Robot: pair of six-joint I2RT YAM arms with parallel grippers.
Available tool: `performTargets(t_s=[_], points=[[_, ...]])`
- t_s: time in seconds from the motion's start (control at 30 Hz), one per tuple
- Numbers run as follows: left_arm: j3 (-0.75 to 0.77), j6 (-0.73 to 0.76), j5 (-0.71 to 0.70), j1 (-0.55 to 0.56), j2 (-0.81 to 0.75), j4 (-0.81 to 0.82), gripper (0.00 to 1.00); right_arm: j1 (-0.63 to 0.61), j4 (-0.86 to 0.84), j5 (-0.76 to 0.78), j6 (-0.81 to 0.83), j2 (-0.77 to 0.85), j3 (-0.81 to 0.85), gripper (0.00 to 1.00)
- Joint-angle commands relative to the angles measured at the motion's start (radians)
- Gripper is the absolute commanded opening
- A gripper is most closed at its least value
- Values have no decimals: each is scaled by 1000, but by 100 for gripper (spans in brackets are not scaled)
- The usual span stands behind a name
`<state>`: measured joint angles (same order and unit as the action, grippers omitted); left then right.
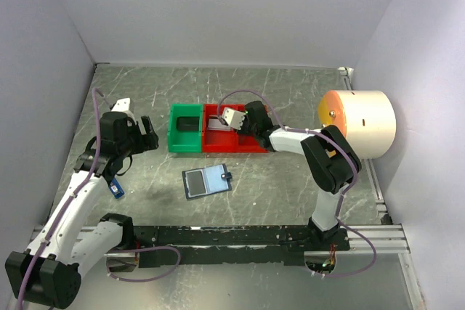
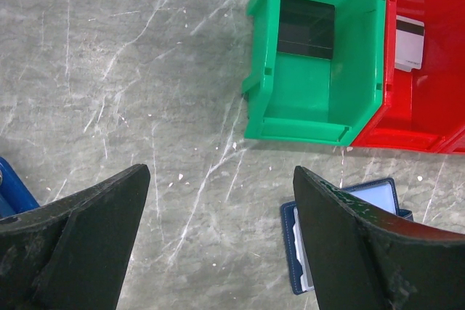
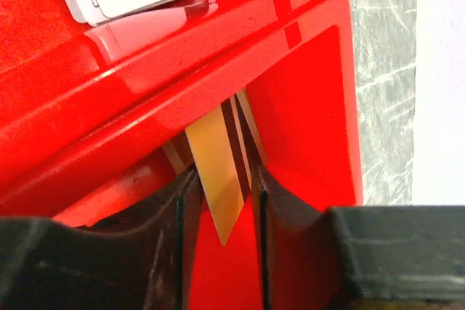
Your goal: Take the credit cards out of the card holder
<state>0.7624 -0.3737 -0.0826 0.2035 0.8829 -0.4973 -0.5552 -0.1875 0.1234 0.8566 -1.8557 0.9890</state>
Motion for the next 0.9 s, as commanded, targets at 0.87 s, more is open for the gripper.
performTargets(t_s=[0.87], points=[[-54,-106,310,-6,26,30,83,3,-24,-404,-1370,508,-161,44]])
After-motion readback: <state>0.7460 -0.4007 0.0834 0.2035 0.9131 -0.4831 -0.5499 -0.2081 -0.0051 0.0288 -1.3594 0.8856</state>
